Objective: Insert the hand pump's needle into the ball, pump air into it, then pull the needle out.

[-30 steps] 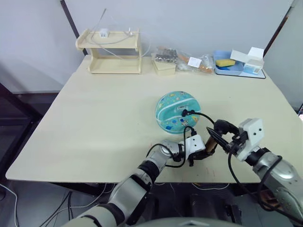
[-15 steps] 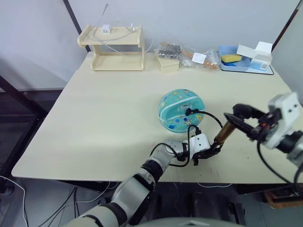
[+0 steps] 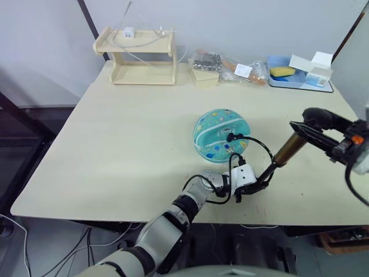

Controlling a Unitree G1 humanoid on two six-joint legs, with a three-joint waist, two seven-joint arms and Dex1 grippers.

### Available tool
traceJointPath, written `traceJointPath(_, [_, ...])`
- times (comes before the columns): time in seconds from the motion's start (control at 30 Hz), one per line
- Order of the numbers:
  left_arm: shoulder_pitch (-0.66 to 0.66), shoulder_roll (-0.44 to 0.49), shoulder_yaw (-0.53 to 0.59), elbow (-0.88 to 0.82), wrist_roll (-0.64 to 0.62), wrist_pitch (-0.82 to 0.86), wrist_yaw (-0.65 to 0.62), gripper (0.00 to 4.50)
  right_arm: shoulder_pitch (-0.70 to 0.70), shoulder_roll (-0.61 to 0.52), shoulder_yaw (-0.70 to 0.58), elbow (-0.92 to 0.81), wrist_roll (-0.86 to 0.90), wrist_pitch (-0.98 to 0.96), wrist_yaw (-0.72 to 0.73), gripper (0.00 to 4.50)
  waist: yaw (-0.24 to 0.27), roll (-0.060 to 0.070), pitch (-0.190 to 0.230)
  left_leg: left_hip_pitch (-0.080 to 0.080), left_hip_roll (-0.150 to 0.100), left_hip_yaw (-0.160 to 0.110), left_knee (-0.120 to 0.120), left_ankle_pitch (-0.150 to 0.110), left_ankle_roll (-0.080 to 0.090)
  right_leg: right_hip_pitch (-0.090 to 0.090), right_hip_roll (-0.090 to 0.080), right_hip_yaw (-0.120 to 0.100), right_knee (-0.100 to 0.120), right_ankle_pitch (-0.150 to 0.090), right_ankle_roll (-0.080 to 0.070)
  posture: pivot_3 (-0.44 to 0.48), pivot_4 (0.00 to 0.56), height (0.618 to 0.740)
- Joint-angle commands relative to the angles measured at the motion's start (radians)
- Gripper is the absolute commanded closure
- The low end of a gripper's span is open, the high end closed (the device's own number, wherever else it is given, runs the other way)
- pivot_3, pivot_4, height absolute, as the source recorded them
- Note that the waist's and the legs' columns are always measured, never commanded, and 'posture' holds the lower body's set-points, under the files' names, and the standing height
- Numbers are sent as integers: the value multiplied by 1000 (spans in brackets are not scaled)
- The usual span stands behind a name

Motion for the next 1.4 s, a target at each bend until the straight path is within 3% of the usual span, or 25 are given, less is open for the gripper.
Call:
traceJointPath(0.03, [29,11,-26,51,40,26,-10,3426,86,43,183,40,-195,7,18,2769,-1,0,-1,1,0,0,0,0,0,2,0,0,0,0,0,0,150,740])
traceJointPath(0.17, [29,14,-20,47,36,26,-7,3426,128,120,331,92,-337,-59,58,2776,-1,-2,-4,3,1,-1,-1,0,0,3,1,-1,-2,-1,1,0,150,740])
traceJointPath(0.3, [32,13,-19,42,35,27,-4,3426,125,210,523,270,-527,-137,110,2813,-2,-5,-7,2,1,-1,-1,-1,0,3,1,-1,-3,0,0,0,150,740])
traceJointPath(0.37, [32,12,-19,42,36,28,-1,3426,135,231,553,305,-581,-169,135,2829,0,-7,-8,3,1,-1,-1,-1,0,3,1,-1,-4,0,0,0,150,740])
traceJointPath(0.4, [32,12,-19,43,36,28,-1,3426,138,246,550,311,-593,-182,141,3141,0,-5,-7,2,1,-2,-1,-1,0,3,1,-2,-4,0,0,0,150,740])
traceJointPath(0.47, [31,11,-18,44,36,28,0,3426,138,258,528,304,-609,-201,154,3527,-1,-1,-9,2,0,-1,-1,-1,0,3,1,0,-5,0,0,0,150,740])
traceJointPath(0.57, [29,11,-18,49,38,27,1,3426,107,264,414,212,-553,-198,147,3525,-1,-2,-8,2,0,-1,-1,-1,0,3,0,0,-6,0,1,0,150,740])
traceJointPath(0.73, [24,10,-19,61,40,26,5,3426,34,236,207,77,-383,-128,105,3525,-1,8,-1,1,0,-1,-1,-1,0,2,0,0,-6,0,1,0,150,740])
traceJointPath(1.03, [28,12,-25,64,42,19,-7,3426,-45,137,-57,-20,-42,-35,-25,3525,1,16,7,-2,-2,-1,-1,-1,1,1,-1,0,-7,0,2,0,150,740])
traceJointPath(1.27, [41,15,-30,54,43,18,-15,3426,-72,48,-165,-20,136,-31,-126,3525,1,17,7,-4,-2,-1,-1,-1,1,-1,-1,0,-7,1,2,0,150,740])
traceJointPath(1.4, [49,18,-32,46,42,21,-20,3426,-42,54,-97,-17,86,-27,-128,3525,1,17,7,-4,-2,-1,-1,-1,1,-1,0,0,-7,1,2,0,150,740])
